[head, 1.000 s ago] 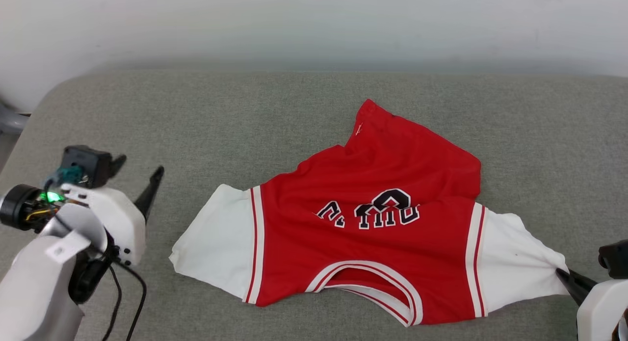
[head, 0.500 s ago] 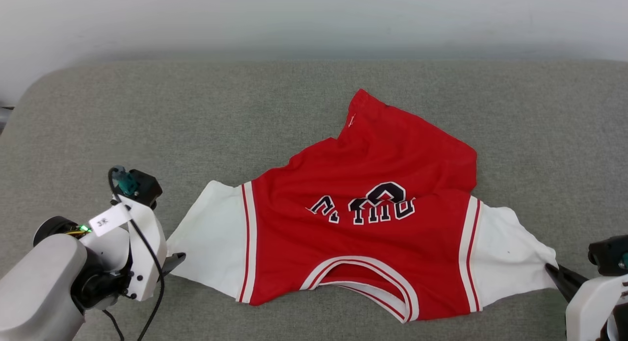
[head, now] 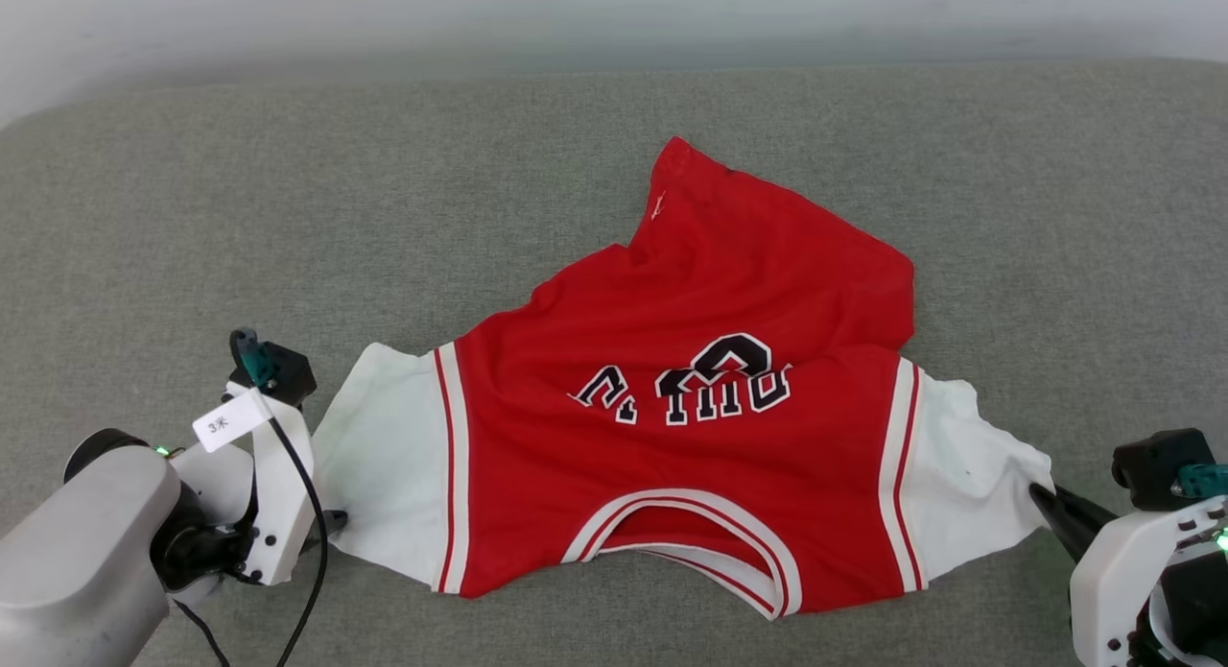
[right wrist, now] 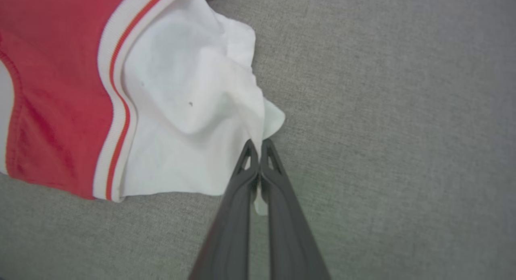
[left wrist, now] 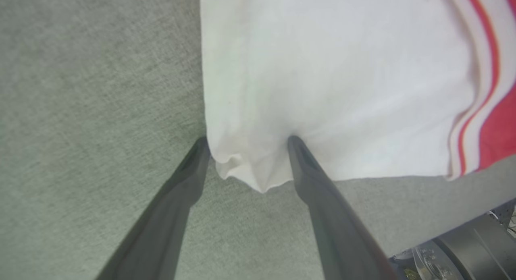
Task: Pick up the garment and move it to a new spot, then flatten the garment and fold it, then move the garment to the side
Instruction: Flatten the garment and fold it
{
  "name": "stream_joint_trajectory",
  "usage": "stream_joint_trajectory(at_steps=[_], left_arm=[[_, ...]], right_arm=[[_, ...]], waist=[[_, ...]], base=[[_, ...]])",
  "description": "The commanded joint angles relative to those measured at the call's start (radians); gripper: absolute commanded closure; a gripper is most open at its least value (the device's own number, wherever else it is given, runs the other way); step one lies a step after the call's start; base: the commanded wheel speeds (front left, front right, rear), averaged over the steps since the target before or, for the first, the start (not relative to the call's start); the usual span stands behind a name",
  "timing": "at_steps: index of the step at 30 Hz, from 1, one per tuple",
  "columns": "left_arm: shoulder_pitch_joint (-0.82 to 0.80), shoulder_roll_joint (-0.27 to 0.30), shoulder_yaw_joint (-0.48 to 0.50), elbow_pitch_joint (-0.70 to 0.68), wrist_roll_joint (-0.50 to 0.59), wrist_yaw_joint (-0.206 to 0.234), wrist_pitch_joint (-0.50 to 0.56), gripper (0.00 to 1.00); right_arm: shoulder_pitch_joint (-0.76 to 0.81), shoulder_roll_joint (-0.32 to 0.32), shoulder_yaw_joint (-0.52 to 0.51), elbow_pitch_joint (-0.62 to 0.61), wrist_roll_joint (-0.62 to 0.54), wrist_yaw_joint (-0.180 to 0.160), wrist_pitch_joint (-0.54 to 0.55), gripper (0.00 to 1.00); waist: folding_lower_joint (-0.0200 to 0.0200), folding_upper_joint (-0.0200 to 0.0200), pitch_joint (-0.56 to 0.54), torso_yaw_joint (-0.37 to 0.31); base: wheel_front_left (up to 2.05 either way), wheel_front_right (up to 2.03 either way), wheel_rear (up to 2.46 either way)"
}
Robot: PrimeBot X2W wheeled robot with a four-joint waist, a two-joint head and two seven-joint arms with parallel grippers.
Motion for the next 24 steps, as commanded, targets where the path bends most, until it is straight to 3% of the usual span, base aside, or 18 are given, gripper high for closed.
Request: stream_joint_trajectory(at_steps=[1,4,6,11,16,24], left_arm=[[0.023,-0.020,-0.034,0.033,-0.006,0.004,-0.003,0.00],[0.029,-0.027,-0.086,0.047,-0.025,0.003,0.002,0.00],[0.029,-0.027,-0.112,0.049,-0.040,0.003,-0.006,1.00],[0.013,-0.012,-0.131,0.034,-0.089,0.002,-0.069,1.00],[-0.002,0.019,-0.099,-0.033,-0.128,0.002,-0.237,1.00],[-0.014,0.085,-0.048,-0.242,-0.174,0.002,-0.453,1.00]], right_arm=[[-0.014,0.006,0.003,0.003,0.002,-0.001,-0.005,1.00],[-0.019,0.008,0.007,0.010,0.008,-0.001,-0.012,1.00],[-0.017,0.009,0.008,0.016,0.011,-0.001,-0.017,1.00],[-0.013,0.008,0.002,0.021,0.009,-0.001,-0.040,1.00],[-0.001,0.017,-0.019,0.010,0.021,-0.001,-0.069,1.00],[0.012,0.024,-0.111,-0.070,0.027,-0.001,-0.123,1.00]], waist=[[-0.0001,-0.0001,0.004,-0.005],[-0.0001,-0.0001,0.004,-0.009],[-0.0001,-0.0001,0.000,-0.008],[-0.0001,-0.0001,-0.032,0.001],[-0.0001,-0.0001,-0.080,0.011],[-0.0001,-0.0001,-0.157,0.038]], base=[[0.00,0.00,0.00],[0.00,0.00,0.00],[0.00,0.00,0.00],[0.00,0.00,0.00],[0.00,0.00,0.00],[0.00,0.00,0.00]])
